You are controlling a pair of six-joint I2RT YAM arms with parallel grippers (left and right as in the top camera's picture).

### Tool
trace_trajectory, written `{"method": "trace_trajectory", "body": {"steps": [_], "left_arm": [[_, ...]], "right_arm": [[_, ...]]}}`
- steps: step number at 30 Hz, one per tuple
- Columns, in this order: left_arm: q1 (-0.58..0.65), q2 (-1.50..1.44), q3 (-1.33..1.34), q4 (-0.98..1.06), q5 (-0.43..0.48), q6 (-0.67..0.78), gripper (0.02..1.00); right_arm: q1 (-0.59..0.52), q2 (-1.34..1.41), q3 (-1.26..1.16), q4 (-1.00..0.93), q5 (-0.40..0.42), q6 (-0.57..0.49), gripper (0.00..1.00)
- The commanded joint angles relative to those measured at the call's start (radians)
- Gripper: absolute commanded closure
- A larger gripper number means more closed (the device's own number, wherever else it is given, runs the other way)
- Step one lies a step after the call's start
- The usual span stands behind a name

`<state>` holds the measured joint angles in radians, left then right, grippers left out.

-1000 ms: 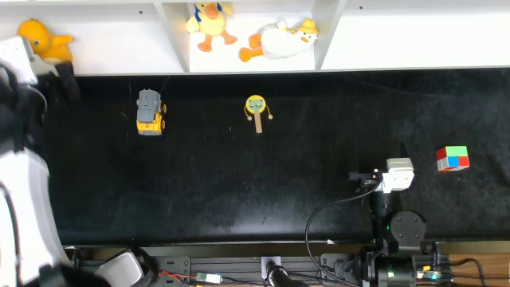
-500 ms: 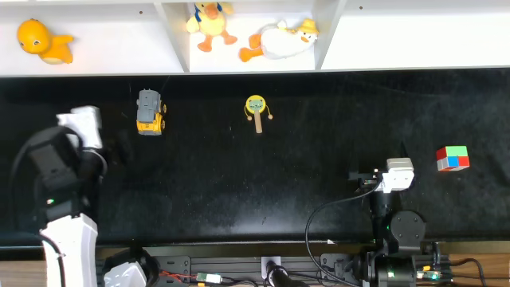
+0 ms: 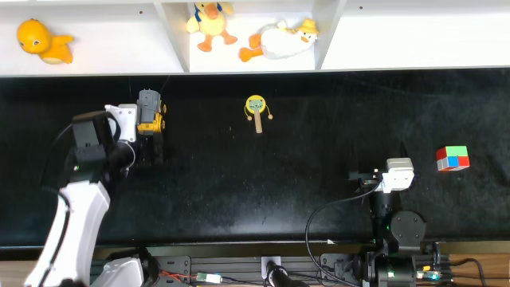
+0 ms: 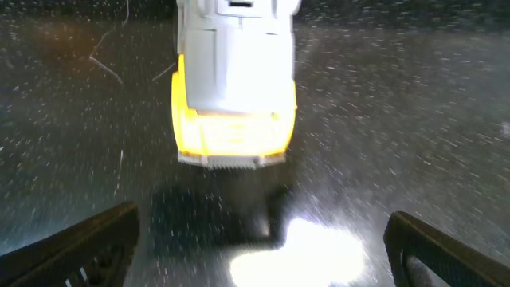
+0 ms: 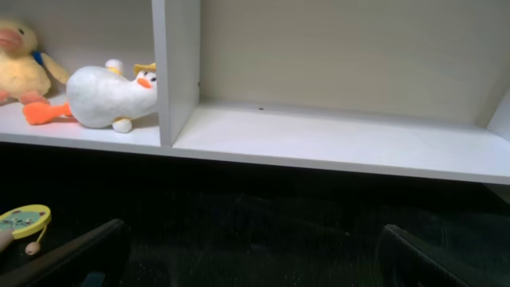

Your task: Store Toys

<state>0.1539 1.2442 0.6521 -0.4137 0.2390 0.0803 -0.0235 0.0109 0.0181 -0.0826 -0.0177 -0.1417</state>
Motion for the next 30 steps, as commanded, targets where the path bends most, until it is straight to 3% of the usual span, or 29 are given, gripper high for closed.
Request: {"method": "trace_trajectory", "body": {"steps": [1, 15, 30], "left_arm": [[-0.005, 0.071, 0.071, 0.034, 0.002, 0.027, 0.045], [-0.005, 0.166, 0.162, 0.042, -0.046, 0.18, 0.066], [-0.013, 0.202, 0.163, 0.069, -0.035, 0.205, 0.071]], "right_arm": [[0.006, -0.006, -0.013, 0.005, 0.011, 0.008, 0.005], [0.006, -0.006, -0.013, 0.005, 0.011, 0.008, 0.005], [0.006, -0.006, -0.013, 0.005, 0.011, 0.008, 0.005]]}}
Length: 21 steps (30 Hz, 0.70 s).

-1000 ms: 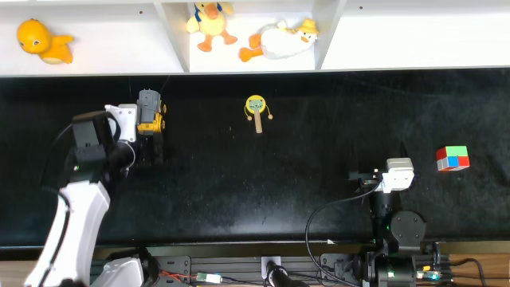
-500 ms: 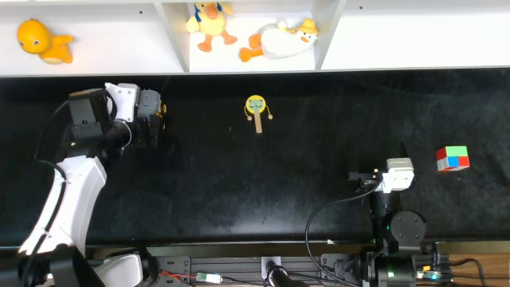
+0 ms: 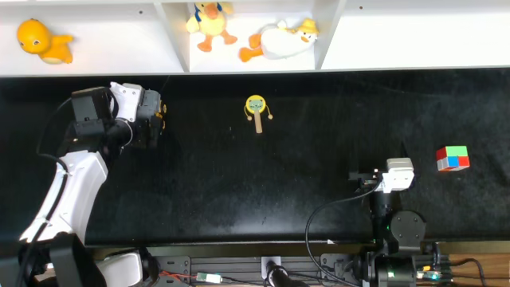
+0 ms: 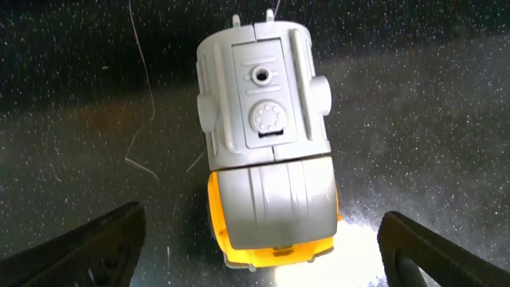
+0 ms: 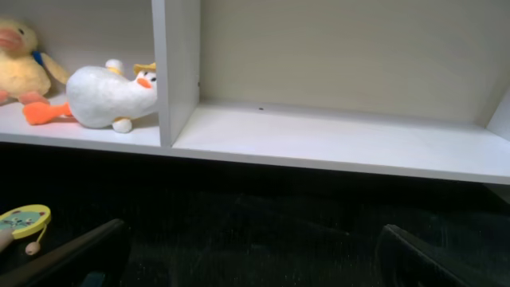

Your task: Store Toys

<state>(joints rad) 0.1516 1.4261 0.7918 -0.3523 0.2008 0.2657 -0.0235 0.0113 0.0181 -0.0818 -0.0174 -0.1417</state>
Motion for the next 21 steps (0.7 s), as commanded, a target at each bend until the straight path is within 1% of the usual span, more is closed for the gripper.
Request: {"method": "trace_trajectory", "body": {"steps": [1, 14, 17, 21], "left_arm": [[-0.014, 0.024, 0.023, 0.012, 0.003, 0.019, 0.071], [-0.024, 0.057, 0.035, 0.072, -0.005, 0.019, 0.073], [-0.024, 0.057, 0.035, 0.084, -0.005, 0.015, 0.102], [-0.024, 0.058, 0.035, 0.082, -0.004, 0.014, 0.11]], "right_arm": [[0.006, -0.007, -0.013, 0.004, 0.011, 0.008, 0.007], [0.006, -0.007, -0.013, 0.004, 0.011, 0.008, 0.007], [0.006, -0.007, -0.013, 0.004, 0.011, 0.008, 0.005], [0.006, -0.007, -0.013, 0.004, 0.011, 0.008, 0.007]]}}
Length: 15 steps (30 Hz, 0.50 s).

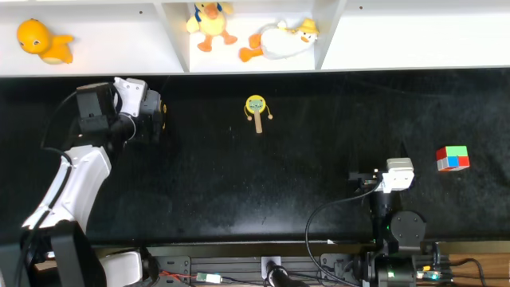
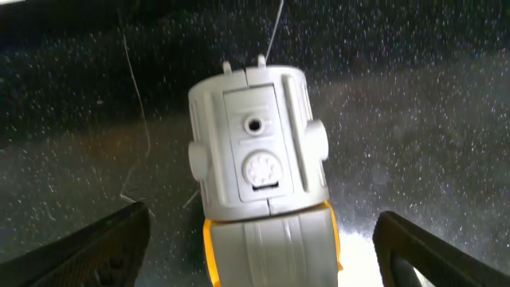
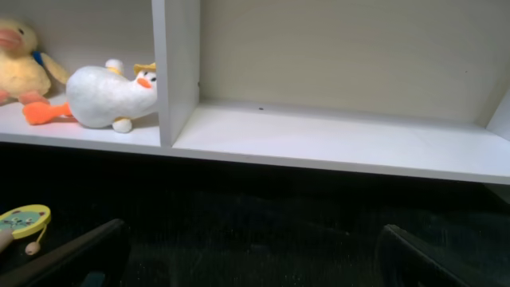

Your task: Store Toys

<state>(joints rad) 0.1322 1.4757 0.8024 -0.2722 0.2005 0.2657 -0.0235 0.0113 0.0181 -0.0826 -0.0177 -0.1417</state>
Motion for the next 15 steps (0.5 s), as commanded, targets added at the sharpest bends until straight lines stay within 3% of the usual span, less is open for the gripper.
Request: {"method": "trace_trajectory", "body": {"steps": [1, 12, 15], "left_arm": [[-0.005, 0.008, 0.024, 0.002, -0.004, 0.014, 0.112], [-0.005, 0.043, 0.024, 0.018, 0.0, -0.008, 0.143], [-0.005, 0.045, 0.024, 0.021, 0.0, -0.008, 0.288]], "right_arm": [[0.006, -0.007, -0.013, 0.005, 0.011, 0.008, 0.005], [0.006, -0.007, -0.013, 0.005, 0.011, 0.008, 0.005], [0.006, -0.007, -0.013, 0.005, 0.011, 0.008, 0.005]]}}
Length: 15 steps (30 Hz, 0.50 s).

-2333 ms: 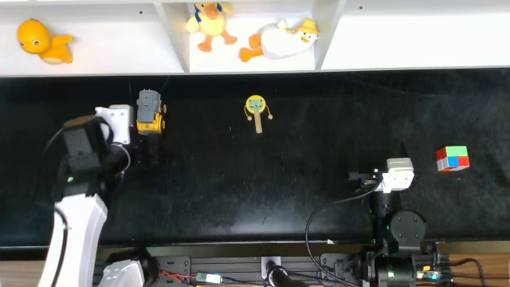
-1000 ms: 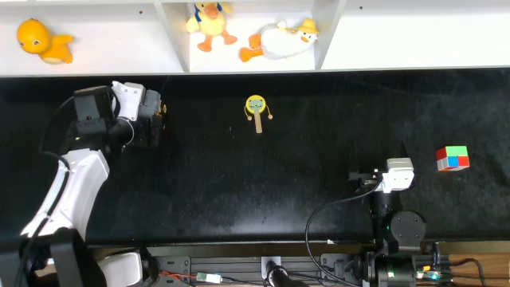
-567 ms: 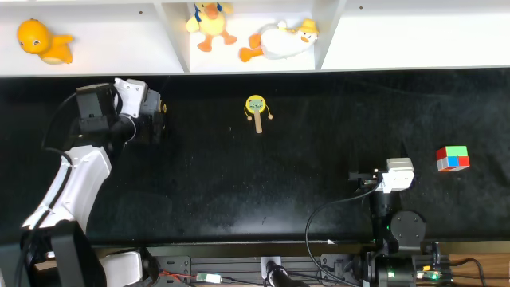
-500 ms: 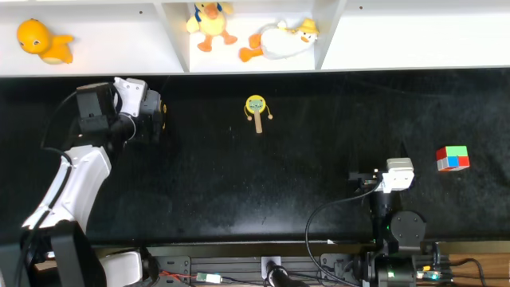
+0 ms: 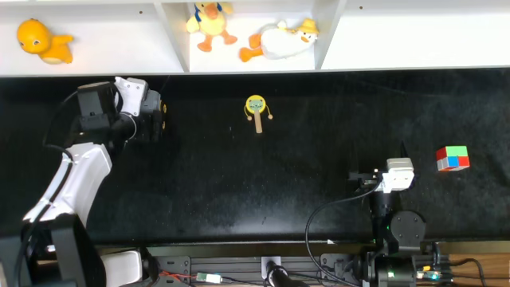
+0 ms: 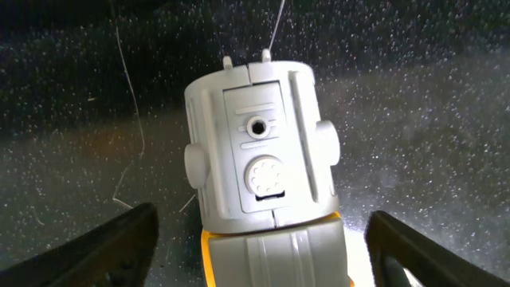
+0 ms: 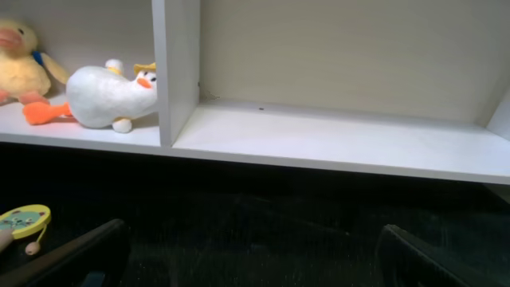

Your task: Store Toys

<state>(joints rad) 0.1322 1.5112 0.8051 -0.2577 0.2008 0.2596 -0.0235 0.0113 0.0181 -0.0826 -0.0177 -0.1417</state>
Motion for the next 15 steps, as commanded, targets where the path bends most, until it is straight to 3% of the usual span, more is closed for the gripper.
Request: {"method": "trace_trajectory", "body": {"steps": [1, 8, 15], "left_arm": [[-0.005, 0.01, 0.021, 0.006, 0.0, -0.002, 0.373], [-0.005, 0.01, 0.021, 0.006, 0.0, -0.006, 0.665], [-0.004, -0.011, 0.021, 0.005, 0.0, -0.025, 0.741]], "right_arm": [[0.006, -0.007, -0.013, 0.005, 0.011, 0.008, 0.007], [0.006, -0.007, -0.013, 0.005, 0.011, 0.008, 0.005], [0.006, -0.007, -0.013, 0.005, 0.011, 0.008, 0.005]]}}
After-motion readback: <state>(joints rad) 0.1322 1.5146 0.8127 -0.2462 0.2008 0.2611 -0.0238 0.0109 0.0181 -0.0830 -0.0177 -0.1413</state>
